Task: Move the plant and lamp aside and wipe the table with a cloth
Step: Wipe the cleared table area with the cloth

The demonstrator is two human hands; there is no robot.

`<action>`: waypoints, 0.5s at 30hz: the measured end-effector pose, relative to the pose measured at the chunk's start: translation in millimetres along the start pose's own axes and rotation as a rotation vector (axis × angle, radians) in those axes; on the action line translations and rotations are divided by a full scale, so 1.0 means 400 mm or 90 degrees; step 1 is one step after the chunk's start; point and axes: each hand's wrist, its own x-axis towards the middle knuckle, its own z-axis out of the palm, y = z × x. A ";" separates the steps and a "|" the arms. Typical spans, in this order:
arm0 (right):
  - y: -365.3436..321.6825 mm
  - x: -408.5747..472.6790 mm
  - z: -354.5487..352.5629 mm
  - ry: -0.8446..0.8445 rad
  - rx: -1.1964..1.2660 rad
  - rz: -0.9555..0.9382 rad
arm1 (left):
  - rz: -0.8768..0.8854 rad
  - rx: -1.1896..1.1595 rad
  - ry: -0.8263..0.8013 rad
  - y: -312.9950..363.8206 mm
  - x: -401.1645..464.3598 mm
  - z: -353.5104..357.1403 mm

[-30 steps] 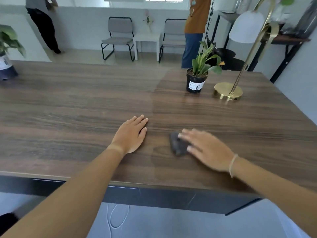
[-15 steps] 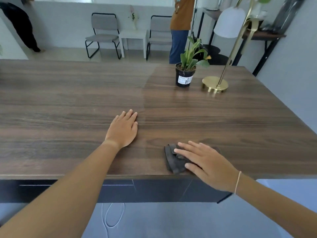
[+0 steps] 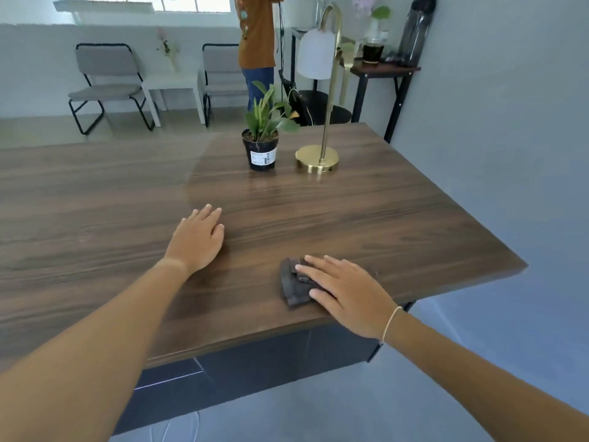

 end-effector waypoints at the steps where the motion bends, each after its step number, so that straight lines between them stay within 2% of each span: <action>1: 0.084 -0.013 -0.020 0.022 -0.014 0.059 | 0.007 -0.004 -0.007 0.023 0.007 0.012; 5: 0.432 -0.031 -0.108 0.048 -0.068 0.363 | 0.051 0.012 -0.019 0.115 0.026 0.060; 8: 0.512 0.035 -0.124 0.060 -0.062 0.488 | 0.064 0.015 -0.032 0.176 0.043 0.085; 9: 0.499 0.065 -0.116 0.072 -0.065 0.487 | 0.066 0.017 -0.036 0.196 0.051 0.091; 11: 0.444 0.109 -0.100 0.076 -0.055 0.400 | 0.066 0.022 -0.034 0.245 0.077 0.106; 15: 0.301 0.032 -0.073 0.005 -0.040 0.078 | 0.052 0.030 -0.034 0.328 0.131 0.135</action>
